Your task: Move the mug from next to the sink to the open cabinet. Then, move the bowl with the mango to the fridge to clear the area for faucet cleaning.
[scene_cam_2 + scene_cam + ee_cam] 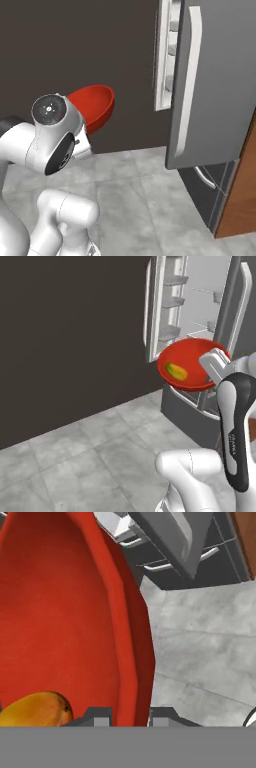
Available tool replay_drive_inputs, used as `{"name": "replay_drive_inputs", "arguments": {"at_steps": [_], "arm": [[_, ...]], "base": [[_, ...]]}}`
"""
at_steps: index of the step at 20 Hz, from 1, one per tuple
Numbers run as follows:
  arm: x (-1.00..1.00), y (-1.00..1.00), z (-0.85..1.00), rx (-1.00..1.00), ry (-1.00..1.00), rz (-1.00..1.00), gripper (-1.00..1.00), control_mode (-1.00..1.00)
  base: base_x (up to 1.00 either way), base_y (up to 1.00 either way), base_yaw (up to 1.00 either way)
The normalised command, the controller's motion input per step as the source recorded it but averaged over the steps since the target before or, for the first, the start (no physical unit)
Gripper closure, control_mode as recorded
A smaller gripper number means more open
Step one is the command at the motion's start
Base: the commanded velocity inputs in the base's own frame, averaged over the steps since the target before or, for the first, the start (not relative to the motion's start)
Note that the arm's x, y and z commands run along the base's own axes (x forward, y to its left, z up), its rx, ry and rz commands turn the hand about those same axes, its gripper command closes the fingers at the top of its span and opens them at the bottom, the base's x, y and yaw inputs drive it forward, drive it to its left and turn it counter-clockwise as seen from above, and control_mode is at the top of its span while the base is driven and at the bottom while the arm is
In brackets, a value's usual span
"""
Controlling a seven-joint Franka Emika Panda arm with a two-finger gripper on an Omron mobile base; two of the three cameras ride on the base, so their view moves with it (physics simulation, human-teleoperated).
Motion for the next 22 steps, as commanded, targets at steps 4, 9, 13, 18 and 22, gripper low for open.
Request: {"name": "replay_drive_inputs", "arguments": {"at_steps": [4,9,13,18,22], "arm": [[0.00,0.00,0.00,0.00,0.00,0.00,1.00,1.00],[0.00,0.00,0.00,0.00,0.00,0.00,1.00,1.00],[0.00,0.00,0.00,0.00,0.00,0.00,1.00,1.00],[0.00,0.00,0.00,0.00,0.00,0.00,1.00,1.00],[0.00,0.00,0.00,0.00,0.00,0.00,1.00,1.00]], "base": [[1.00,0.36,0.00],[1.00,0.11,-0.08],[0.94,0.00,-0.37],[0.82,0.00,-0.46],[0.45,-0.02,-0.54]]}}
